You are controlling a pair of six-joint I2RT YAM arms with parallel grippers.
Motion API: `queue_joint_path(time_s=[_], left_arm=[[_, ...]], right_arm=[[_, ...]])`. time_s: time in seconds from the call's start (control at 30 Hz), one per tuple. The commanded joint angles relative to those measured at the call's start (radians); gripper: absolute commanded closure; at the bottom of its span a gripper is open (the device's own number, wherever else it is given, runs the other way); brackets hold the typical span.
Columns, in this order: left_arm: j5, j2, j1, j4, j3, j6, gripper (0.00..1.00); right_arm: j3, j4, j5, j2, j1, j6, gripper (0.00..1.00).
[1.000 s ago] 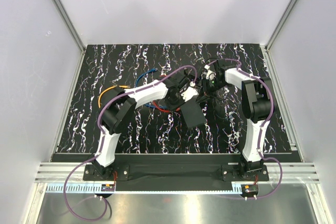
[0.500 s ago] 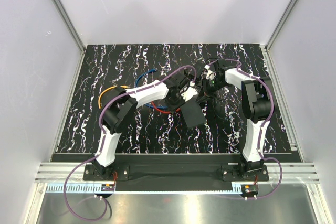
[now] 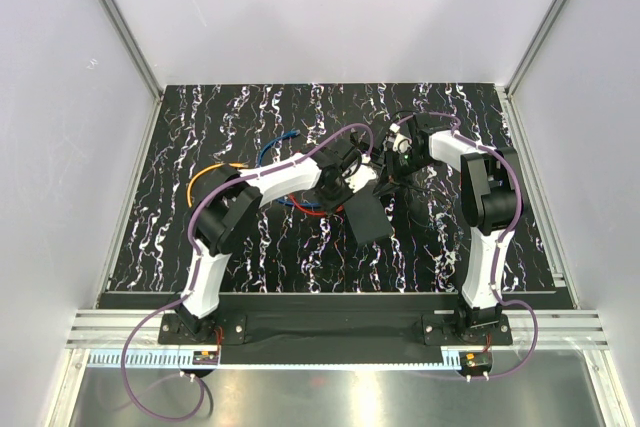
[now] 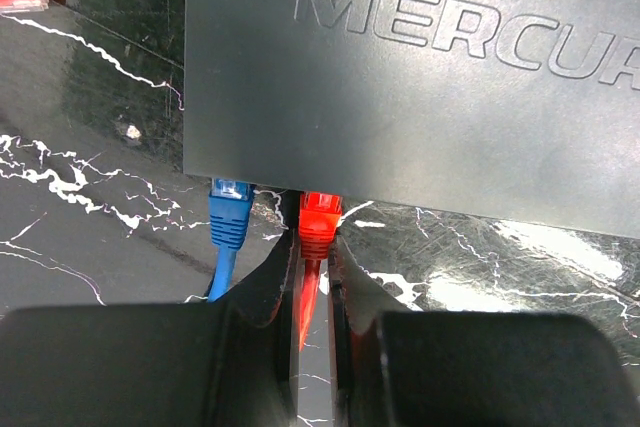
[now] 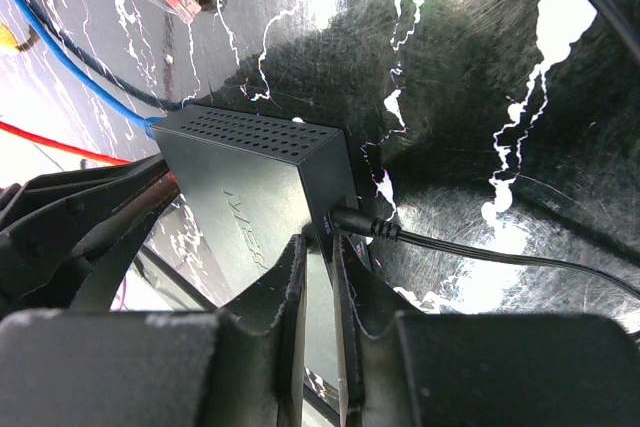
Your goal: Insert the plug into the switch port
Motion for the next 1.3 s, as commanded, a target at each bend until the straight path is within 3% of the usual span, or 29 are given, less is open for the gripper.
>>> queue_joint_path(time_s=[0.0,0.33,0.9,1.27], left_arm=[[0.128,-0.013,-0.056,0.541,0.095,-0.034,1.0],[0.153,-0.044,-0.066,0.49,0.193,-0.048,1.0],[0.162,0.001,-0.059,0.593,0.158,-0.067,1.0],[0.193,-0.007,-0.056,0.576,0.241,-0.059,1.0]], right_arm=[[-0.03,0.024,-0.162,0.017,0.092,0.051,0.84],[-0.042,0.033,-0.148,-0.002,0.109,0.048,0.85],[-0.087,0.063,-0.186,-0.006,0.139,0.085,0.86],[-0.114,0.088,-0.172,-0.045,0.184,0.105,0.89]])
